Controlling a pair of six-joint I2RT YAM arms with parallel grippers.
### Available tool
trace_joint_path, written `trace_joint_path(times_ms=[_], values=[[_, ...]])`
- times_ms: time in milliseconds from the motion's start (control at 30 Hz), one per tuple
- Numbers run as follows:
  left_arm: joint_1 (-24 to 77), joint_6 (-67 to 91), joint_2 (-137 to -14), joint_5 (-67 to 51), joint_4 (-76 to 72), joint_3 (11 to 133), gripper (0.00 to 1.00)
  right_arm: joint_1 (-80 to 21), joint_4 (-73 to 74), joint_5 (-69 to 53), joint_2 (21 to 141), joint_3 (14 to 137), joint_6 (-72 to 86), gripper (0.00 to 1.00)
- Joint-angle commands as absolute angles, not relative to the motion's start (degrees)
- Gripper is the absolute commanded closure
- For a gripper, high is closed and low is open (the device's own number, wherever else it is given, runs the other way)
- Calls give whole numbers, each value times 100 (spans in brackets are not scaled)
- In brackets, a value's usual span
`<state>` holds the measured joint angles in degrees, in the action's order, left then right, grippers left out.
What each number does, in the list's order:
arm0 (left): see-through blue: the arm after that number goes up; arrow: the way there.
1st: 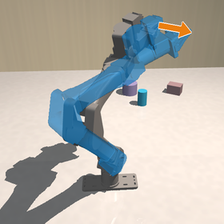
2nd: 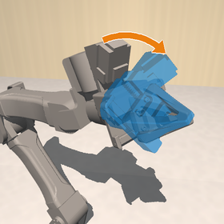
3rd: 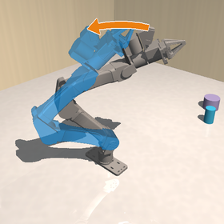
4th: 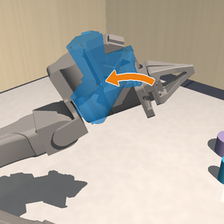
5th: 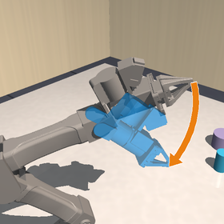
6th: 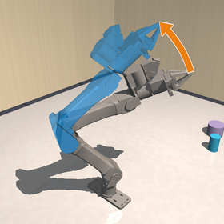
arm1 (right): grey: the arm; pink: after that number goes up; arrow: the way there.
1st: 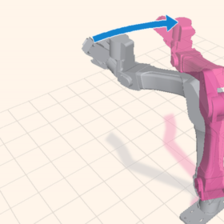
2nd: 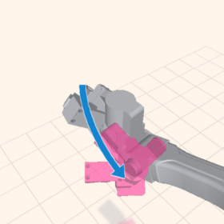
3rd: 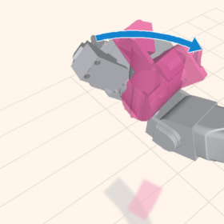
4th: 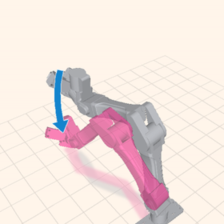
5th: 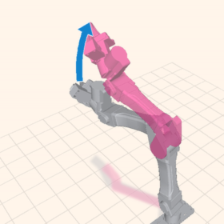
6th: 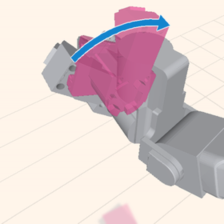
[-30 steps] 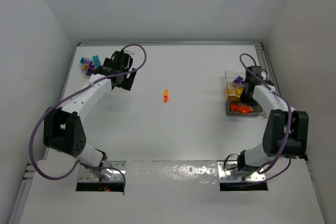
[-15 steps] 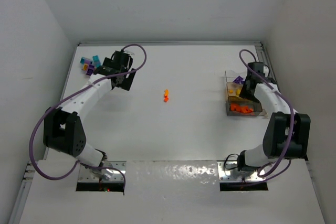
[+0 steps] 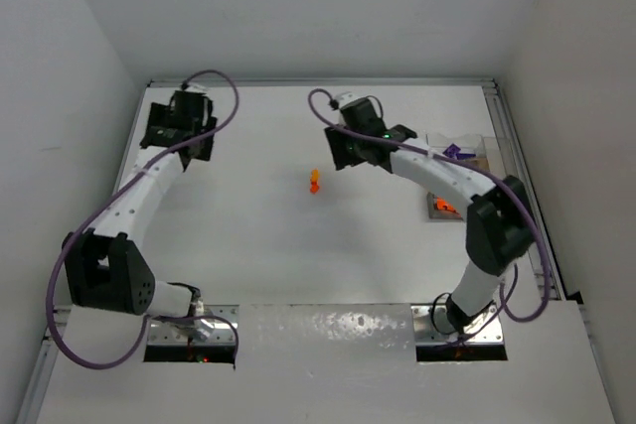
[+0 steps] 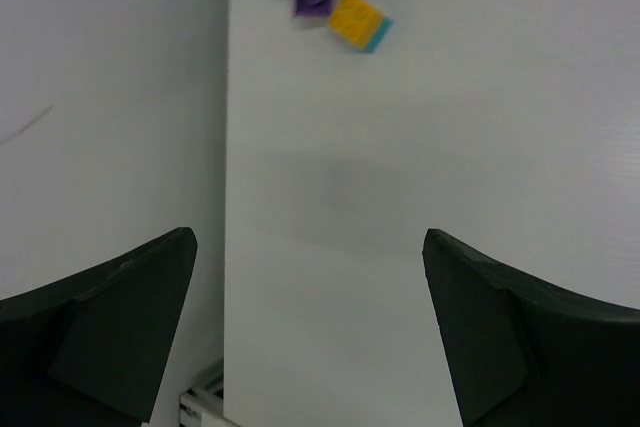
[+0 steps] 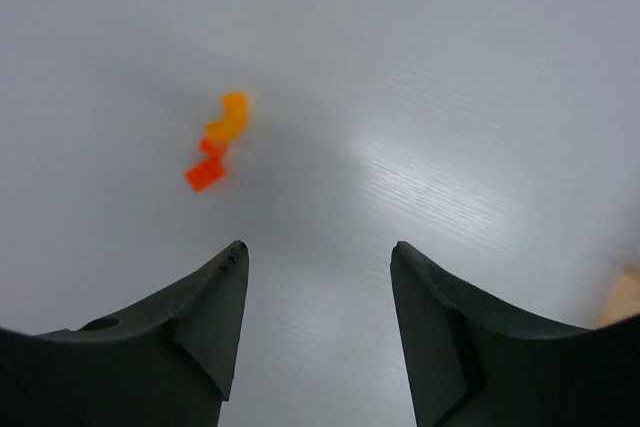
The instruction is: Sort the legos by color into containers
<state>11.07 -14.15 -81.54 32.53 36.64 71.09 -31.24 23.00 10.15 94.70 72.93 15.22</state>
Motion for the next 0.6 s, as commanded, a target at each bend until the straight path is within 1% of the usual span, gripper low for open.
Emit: trace_joint_path(times_ms=[0, 67, 133, 200, 367, 567], values=[[99, -1345, -7682, 3385, 3568, 6751, 5, -3594, 2406, 747, 10237, 8031, 1713, 42], [-287, -1073, -7489, 3305, 3674, 6373, 6, -3743, 2531, 800, 10754, 8480, 2150, 42], [-351, -1002, -7192, 3235, 3622, 5918, 6, -3831, 2706, 826, 11151, 8787, 2755, 42], [-369, -1072, -6884, 3138, 3499, 5627, 6, -3867, 2672, 983, 11302, 8816, 3258, 42], [-404, -1055, -6767, 3103, 3516, 5677, 6, -3990, 2005, 1703, 11373, 8262, 4997, 43], [-422, -976, -6785, 2875, 3542, 5774, 7, -4262, 1987, 2566, 11557, 8086, 6002, 47]])
